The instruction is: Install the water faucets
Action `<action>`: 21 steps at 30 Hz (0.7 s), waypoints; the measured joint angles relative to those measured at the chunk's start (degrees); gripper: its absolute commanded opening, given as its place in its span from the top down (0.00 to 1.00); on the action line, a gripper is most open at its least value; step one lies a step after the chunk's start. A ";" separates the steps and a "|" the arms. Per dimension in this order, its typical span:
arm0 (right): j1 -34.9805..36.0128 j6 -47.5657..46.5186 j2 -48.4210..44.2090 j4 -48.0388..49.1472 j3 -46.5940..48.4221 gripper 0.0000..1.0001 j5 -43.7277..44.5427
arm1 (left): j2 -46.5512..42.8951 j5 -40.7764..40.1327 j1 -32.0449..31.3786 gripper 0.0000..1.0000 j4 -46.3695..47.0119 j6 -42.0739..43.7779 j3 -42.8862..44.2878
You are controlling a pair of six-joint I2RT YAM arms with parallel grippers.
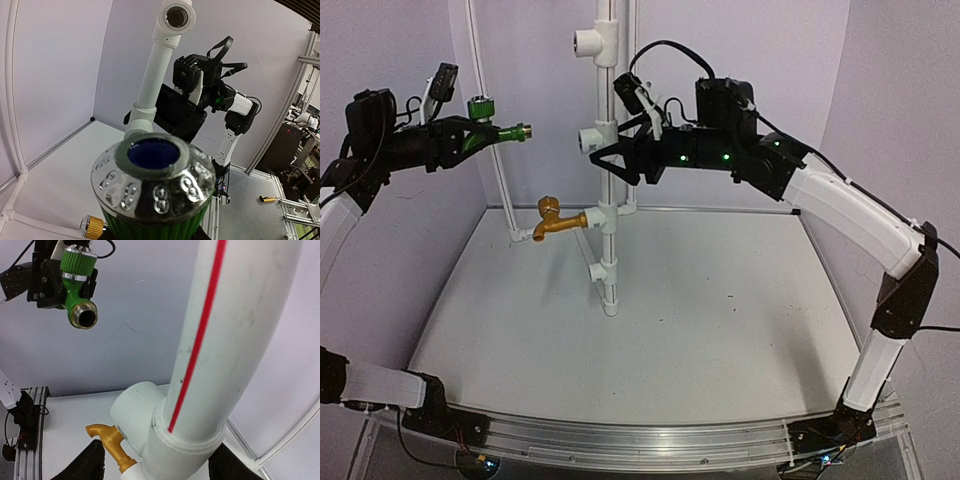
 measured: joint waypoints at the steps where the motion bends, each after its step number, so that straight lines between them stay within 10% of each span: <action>1: 0.00 0.04 0.68 0.19 0.27 0.36 -0.44 | -0.24 -0.29 -0.56 1.00 0.13 0.50 -0.41; 13: -0.06 1.20 6.44 1.13 5.01 0.66 -4.10 | -0.65 -4.69 -5.46 1.00 4.21 -0.15 -6.41; 21: -0.11 1.73 6.47 0.51 5.01 0.69 -4.54 | 1.20 -6.60 -6.02 1.00 14.18 -6.63 -9.01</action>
